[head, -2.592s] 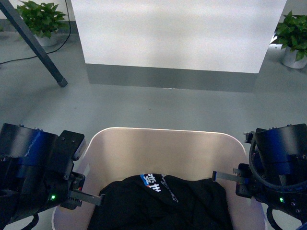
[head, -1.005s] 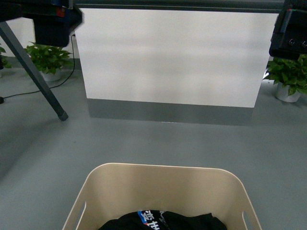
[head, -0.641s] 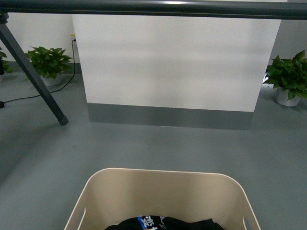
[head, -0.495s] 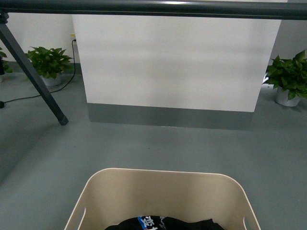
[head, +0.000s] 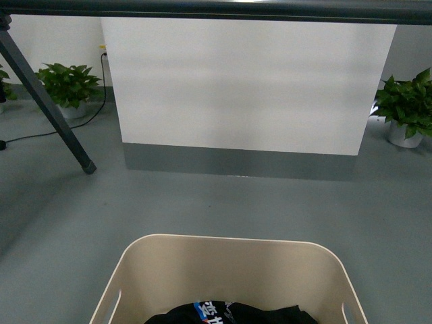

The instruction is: Move hamper under clothes hanger

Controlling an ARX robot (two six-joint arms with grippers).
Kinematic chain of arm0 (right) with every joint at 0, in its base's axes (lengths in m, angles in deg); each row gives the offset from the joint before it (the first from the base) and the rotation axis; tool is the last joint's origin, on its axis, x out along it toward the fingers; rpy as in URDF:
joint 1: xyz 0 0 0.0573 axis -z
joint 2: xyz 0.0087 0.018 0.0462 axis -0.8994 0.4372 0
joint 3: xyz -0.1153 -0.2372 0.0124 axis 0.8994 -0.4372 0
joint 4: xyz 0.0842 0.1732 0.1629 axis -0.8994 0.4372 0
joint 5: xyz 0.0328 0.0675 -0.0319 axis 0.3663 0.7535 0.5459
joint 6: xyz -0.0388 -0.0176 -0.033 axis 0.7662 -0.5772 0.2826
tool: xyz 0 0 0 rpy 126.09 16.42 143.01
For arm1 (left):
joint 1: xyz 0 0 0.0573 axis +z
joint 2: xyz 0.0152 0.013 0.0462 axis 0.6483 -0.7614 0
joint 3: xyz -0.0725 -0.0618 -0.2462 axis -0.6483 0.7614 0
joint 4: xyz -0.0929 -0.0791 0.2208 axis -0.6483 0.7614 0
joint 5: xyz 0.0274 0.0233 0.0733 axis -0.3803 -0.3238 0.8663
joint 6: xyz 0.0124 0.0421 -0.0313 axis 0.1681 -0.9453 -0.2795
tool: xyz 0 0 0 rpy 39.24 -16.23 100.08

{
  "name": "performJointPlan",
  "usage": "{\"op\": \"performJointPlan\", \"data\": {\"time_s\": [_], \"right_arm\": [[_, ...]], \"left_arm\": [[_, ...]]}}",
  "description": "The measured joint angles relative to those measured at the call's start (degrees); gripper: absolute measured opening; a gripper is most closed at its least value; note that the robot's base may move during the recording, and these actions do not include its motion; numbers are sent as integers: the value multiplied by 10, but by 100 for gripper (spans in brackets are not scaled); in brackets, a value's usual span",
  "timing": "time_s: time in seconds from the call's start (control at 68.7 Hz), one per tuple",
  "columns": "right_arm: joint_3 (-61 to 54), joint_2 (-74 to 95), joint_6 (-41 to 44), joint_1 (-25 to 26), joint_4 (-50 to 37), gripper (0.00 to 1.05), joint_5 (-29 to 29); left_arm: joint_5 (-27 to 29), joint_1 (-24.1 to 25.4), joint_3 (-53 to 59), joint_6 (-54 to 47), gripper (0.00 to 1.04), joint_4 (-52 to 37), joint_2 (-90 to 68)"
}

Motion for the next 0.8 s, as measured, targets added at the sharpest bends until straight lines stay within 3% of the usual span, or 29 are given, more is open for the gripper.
{"op": "performJointPlan", "data": {"time_s": [0.204,0.408,0.801], "right_arm": [[-32,-41,0,0,1,2,2],[-43,-110,0,0,64,2,3],[-43,-231,0,0,177,2,3]], "left_arm": [[-3,0,18,0,3,38,57],[-3,0,41,0,3,47,97],[-3,0,41,0,3,145,202]]}}
